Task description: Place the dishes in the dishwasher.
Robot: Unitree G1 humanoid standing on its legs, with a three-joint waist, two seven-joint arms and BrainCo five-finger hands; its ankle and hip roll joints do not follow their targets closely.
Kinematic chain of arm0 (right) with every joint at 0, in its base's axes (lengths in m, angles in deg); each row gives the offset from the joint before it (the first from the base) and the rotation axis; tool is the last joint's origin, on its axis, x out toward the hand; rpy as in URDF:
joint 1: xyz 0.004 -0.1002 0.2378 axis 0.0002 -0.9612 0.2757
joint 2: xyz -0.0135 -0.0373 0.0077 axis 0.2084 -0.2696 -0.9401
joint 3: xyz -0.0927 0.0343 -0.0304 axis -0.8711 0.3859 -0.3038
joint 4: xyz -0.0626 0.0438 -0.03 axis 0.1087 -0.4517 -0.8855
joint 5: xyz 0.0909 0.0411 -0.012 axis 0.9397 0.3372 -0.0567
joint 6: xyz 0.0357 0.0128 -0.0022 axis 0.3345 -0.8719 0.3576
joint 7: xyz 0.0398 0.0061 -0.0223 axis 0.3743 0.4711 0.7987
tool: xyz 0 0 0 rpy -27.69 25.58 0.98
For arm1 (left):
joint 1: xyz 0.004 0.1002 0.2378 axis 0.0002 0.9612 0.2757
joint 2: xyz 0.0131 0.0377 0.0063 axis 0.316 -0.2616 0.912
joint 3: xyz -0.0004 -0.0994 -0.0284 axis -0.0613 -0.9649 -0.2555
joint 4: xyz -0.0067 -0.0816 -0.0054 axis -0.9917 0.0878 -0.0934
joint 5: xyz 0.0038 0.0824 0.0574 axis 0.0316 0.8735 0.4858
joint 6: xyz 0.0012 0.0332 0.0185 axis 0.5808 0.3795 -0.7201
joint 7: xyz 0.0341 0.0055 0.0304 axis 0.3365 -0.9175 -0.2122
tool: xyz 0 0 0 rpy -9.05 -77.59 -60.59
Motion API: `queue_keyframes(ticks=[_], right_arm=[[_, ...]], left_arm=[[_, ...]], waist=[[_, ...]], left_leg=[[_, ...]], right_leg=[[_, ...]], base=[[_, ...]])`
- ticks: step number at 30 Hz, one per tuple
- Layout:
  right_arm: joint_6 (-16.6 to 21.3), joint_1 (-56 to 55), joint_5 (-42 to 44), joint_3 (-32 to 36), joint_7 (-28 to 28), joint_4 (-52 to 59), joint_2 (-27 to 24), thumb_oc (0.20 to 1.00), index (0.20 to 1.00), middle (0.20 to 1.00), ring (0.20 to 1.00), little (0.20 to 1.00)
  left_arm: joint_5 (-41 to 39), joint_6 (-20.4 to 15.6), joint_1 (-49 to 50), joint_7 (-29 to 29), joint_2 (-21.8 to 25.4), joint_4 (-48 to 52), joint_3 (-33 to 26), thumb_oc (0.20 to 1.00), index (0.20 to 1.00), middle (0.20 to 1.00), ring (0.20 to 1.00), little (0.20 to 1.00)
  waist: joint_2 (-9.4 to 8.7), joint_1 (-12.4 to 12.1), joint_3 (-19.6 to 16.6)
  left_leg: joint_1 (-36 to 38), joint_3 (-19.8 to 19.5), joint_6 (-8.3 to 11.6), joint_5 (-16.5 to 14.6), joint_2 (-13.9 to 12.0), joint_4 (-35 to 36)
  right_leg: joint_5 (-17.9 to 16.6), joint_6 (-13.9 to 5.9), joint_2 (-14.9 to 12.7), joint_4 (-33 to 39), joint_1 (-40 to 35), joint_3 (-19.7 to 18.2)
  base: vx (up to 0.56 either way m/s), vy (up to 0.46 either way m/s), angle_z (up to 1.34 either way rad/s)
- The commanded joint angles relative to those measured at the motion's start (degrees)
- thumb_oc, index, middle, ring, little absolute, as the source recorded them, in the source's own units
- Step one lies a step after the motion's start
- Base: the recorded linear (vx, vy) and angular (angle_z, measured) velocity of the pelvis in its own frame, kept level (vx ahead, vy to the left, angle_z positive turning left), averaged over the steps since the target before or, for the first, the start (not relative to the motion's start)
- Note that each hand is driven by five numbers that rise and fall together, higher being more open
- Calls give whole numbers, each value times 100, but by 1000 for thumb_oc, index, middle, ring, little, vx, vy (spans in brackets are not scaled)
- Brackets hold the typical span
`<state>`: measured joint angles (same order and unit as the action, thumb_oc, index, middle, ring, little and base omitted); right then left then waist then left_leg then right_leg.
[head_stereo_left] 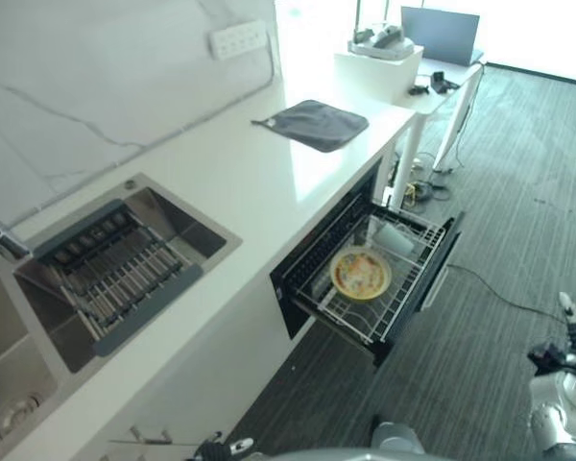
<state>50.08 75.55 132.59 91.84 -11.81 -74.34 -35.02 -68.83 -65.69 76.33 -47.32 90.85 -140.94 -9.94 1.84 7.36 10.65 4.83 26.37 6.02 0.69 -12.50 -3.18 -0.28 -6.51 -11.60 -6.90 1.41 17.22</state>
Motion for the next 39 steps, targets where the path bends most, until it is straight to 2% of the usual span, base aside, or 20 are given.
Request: queue_keyframes(ticks=[1,4,5,6,7,10,15,17,20,26,29,33,39], right_arm=[[127,864,722,132,583,214,-121,1000,1000,1000,1000,1000],[-257,1323,1400,-7,1347,-190,-157,1000,1000,1000,1000,1000],[-910,1673,2111,-108,2408,-479,-138,1000,1000,1000,1000,1000],[-1236,1803,2314,-167,2821,-584,-140,1000,1000,1000,1000,1000],[-1556,1988,2314,-312,3401,-750,-119,1000,1000,1000,1000,1000],[-2085,2369,2008,-562,4360,-1090,-252,1000,1000,1000,1000,1000],[-2798,3201,1826,-761,5209,-1322,-811,1000,1000,1000,1000,1000],[-2870,3583,1792,-948,5399,-1346,-961,1000,1000,1000,1000,1000],[-2920,4064,1701,-1199,5556,-1305,-1119,1000,1000,1000,1000,1000],[-2956,5125,1351,-1575,4992,-1622,-1473,1000,1000,1000,1000,1000],[-2814,6037,1357,-1973,4603,-2113,-1581,1000,1000,1000,1000,1000],[-2647,6503,1297,-2164,4266,-2268,-1595,1000,1000,1000,1000,1000],[-2283,7184,1247,-2406,3765,-2323,-1667,1000,1000,1000,1000,1000]], left_arm=[[108,67,-494,28,209,206,163,1000,1000,1000,1000,1000],[-34,153,-709,-15,217,357,347,1000,1000,1000,1000,1000],[-39,153,-812,-28,226,437,435,1000,1000,1000,1000,1000],[-29,153,-852,-28,237,462,464,1000,1000,1000,1000,1000],[-34,170,-913,-16,266,488,505,1000,1000,1000,1000,1000],[17,111,-963,91,321,447,452,1000,1000,1000,1000,1000],[-90,28,-1011,288,416,567,406,1000,1000,1000,1000,1000],[-134,-38,-1021,369,477,629,414,1000,1000,1000,1000,1000],[-114,-110,-1016,472,569,731,432,1000,1000,1000,1000,1000],[-92,-61,-985,547,746,882,541,1000,1000,1000,1000,1000],[-230,-194,-982,558,804,925,635,1000,1000,1000,1000,1000],[-358,-210,-1040,549,856,1050,742,1000,1000,1000,1000,1000],[-905,-73,-1022,401,968,1060,664,1000,1000,1000,1000,1000]], waist=[[-39,-171,730],[95,-329,1041],[192,-430,1260],[228,-460,1332],[296,-513,1449],[396,-643,1621],[533,-817,1864],[560,-920,1913],[540,-1088,1914],[473,-1390,1914],[495,-1590,1914],[508,-1694,1914],[479,-1973,1914]], left_leg=[[-126,-411,-313,-797,83,-707],[-460,-593,-317,-820,122,-953],[-712,-694,-314,-806,136,-1115],[-804,-706,-314,-793,135,-1169],[-938,-714,-311,-754,130,-1248],[-1131,-839,-293,-683,172,-1392],[-1421,-1012,-259,-572,229,-1541],[-1632,-1090,-259,-524,234,-1605],[-1913,-1236,-261,-454,248,-1646],[-2165,-1431,-252,-345,270,-1587],[-2299,-1515,-251,-253,288,-1461],[-2422,-1543,-274,-244,309,-1433],[-2608,-1653,-324,-234,363,-1446]], right_leg=[[1048,92,-274,-1117,-44,10],[1179,127,-399,-1504,223,48],[1260,149,-493,-1821,453,59],[1296,162,-525,-1939,541,65],[1351,187,-580,-2135,675,80],[1453,225,-692,-2502,865,102],[1638,299,-817,-3046,1204,153],[1700,334,-844,-3264,1441,163],[1725,379,-823,-3415,1701,190],[1545,342,-794,-3252,1876,274],[1283,256,-795,-2870,1964,293],[1075,164,-845,-2597,2026,332],[751,-11,-1003,-2194,1997,495]], base=[[-159,17,22],[-110,29,29],[-125,38,29],[-137,51,26],[-72,36,31],[16,18,37],[25,37,18],[-18,21,28],[16,-6,30],[70,35,15],[60,118,7],[49,122,5],[81,122,13]])
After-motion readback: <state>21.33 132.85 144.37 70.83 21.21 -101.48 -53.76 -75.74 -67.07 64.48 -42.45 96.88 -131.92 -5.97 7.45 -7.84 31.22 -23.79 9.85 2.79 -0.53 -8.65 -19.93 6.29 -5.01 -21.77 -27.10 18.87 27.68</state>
